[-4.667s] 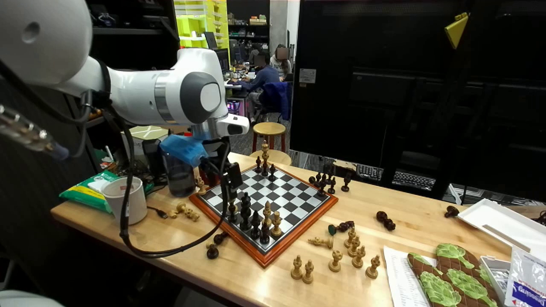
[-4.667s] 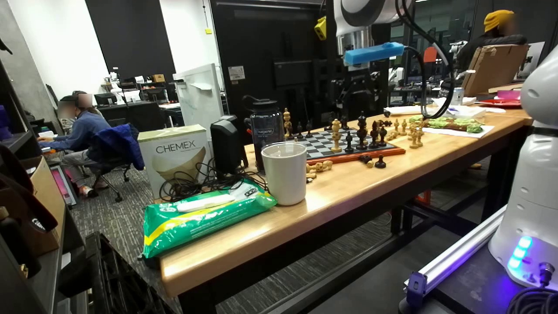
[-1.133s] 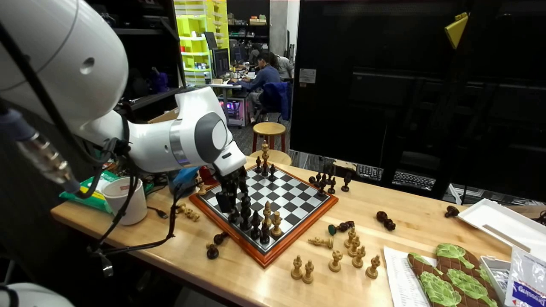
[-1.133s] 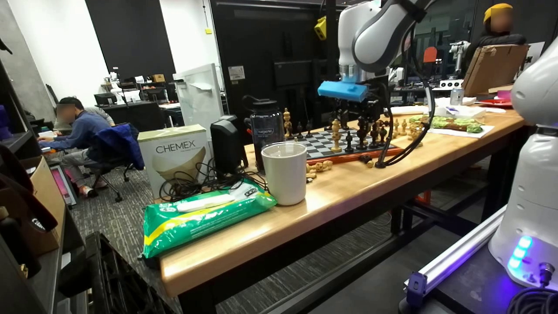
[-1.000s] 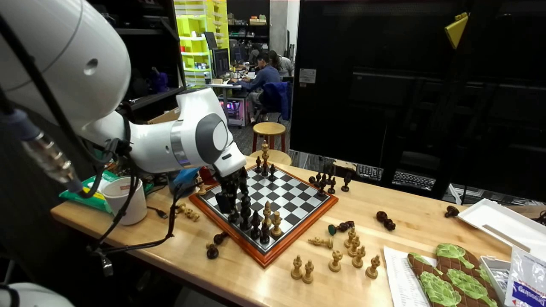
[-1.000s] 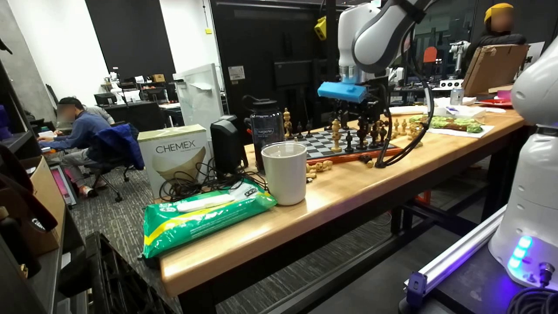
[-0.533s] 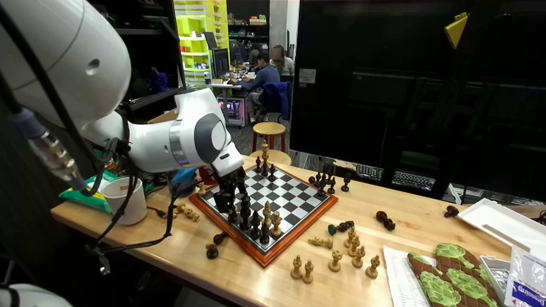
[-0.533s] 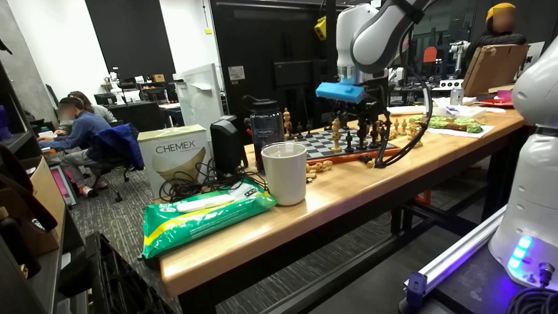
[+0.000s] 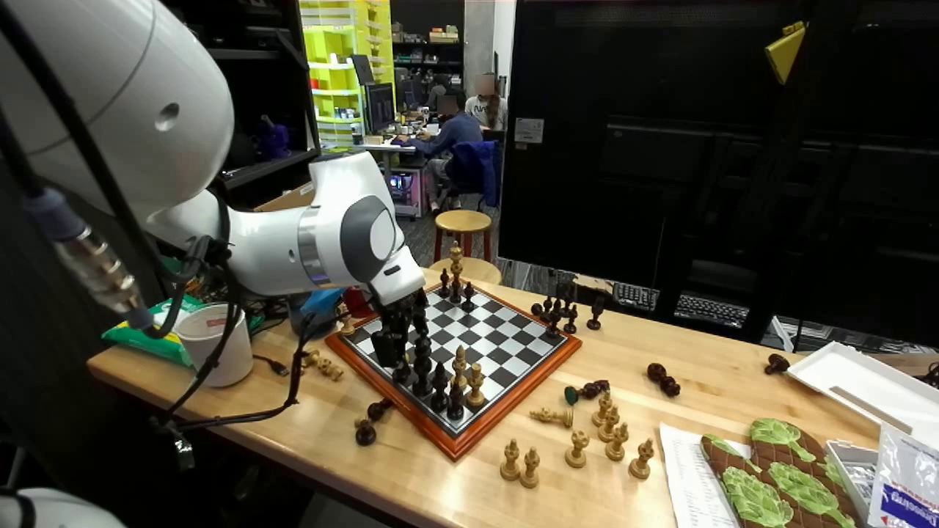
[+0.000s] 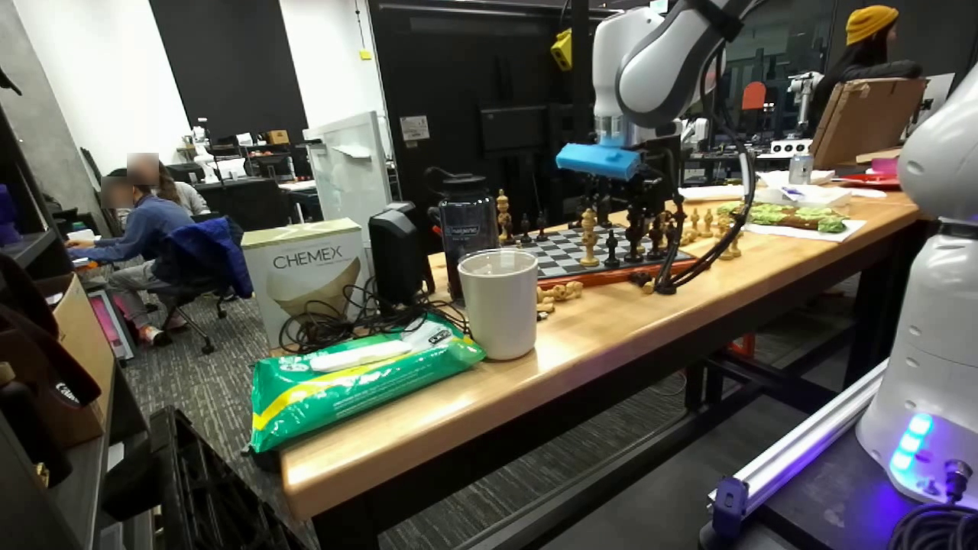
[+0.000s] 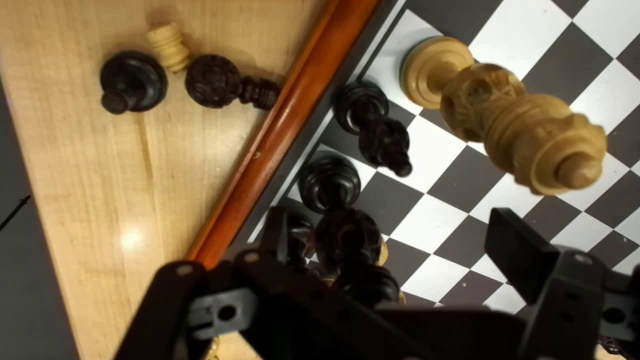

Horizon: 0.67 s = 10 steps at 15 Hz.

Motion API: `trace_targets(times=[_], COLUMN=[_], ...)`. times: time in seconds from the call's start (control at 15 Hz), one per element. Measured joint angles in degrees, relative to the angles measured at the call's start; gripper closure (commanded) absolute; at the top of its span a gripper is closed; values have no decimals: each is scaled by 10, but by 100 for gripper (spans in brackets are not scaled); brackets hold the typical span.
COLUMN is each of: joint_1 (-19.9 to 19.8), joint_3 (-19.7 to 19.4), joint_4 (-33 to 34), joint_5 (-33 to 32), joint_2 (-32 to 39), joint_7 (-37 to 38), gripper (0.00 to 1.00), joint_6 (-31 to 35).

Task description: Move the black chess piece forwards on the chess board

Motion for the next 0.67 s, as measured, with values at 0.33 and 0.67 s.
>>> trace_targets(times=[0.33,0.67], joint_1=[14,22], joint_3=[-6,-6], joint_4=[4,5], joint_5=[52,64], joint_2=[5,17], joint_7=[0,24], gripper=[0,0], joint_6=[0,11])
